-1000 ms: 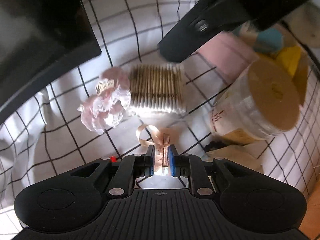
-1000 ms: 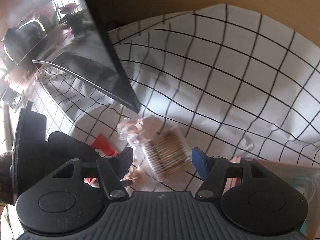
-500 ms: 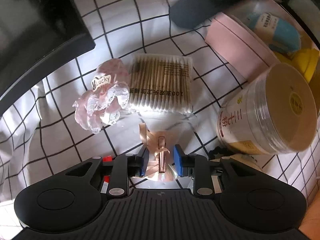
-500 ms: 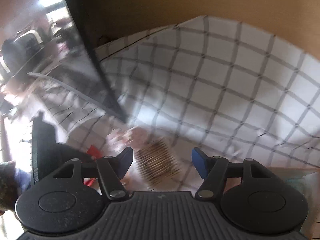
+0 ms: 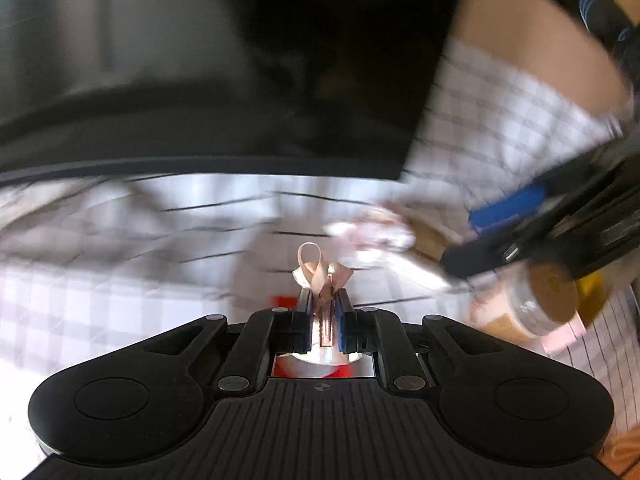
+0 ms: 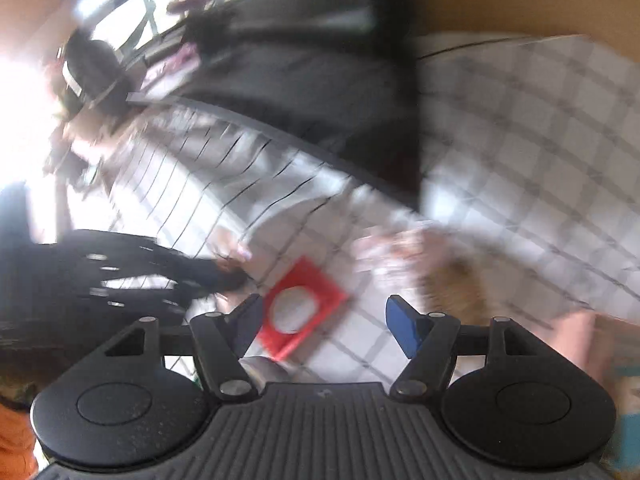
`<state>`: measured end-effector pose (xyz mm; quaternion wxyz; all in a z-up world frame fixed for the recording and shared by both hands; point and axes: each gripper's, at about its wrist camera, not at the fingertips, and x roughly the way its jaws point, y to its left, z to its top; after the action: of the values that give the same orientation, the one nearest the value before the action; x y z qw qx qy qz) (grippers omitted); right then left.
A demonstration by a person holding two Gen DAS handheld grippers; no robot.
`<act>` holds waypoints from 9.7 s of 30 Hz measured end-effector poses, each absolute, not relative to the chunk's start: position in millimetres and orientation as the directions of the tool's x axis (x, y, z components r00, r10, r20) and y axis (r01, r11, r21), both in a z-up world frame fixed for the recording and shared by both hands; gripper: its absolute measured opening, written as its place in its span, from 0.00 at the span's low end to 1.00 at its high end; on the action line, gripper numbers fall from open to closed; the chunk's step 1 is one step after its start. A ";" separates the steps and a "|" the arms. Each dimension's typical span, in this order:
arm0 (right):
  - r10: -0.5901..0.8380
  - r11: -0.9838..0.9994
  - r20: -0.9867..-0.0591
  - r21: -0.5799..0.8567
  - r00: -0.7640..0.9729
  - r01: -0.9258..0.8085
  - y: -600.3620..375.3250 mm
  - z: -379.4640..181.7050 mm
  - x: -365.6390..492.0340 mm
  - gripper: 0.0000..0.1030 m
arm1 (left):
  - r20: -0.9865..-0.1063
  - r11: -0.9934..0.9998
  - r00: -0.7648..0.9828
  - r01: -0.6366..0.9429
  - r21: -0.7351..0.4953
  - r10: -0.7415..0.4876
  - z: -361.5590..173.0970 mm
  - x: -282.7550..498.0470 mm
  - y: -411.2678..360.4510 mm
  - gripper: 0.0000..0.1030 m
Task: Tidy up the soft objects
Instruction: 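Move the open right tool over the red tea packet, then close the right tool on the red tea packet, then lift the red tea packet off the table with the right tool, then carry the ribbon bow in the left tool while the right tool carries the red packet toward the pink box, then open the left tool over the pink box while the right tool releases the red packet into it, then move the left tool to the pink tissue while the right tool reaches the cotton swab pack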
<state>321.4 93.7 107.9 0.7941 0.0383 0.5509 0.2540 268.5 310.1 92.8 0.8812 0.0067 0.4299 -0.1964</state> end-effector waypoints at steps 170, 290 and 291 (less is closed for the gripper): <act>0.055 0.790 -0.996 -0.003 0.076 -0.613 229.6 15.2 338.0 0.76 | -0.699 0.825 0.649 -0.191 -0.532 -0.301 -1.2 171.7 416.9 0.14; 0.331 0.943 -0.627 0.248 0.705 -0.222 8.1 270.7 220.2 0.80 | -0.600 0.952 0.745 0.169 -0.253 -0.292 171.3 172.4 290.0 0.19; 0.317 0.948 -0.620 0.212 0.718 -0.236 15.0 274.8 221.8 0.81 | -0.605 0.950 0.736 0.180 -0.257 -0.303 171.1 175.0 295.4 0.19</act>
<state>221.8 15.0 274.8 0.9249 0.0587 0.3447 0.1496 175.0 295.4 171.1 0.9273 -0.0907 0.3389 -0.1303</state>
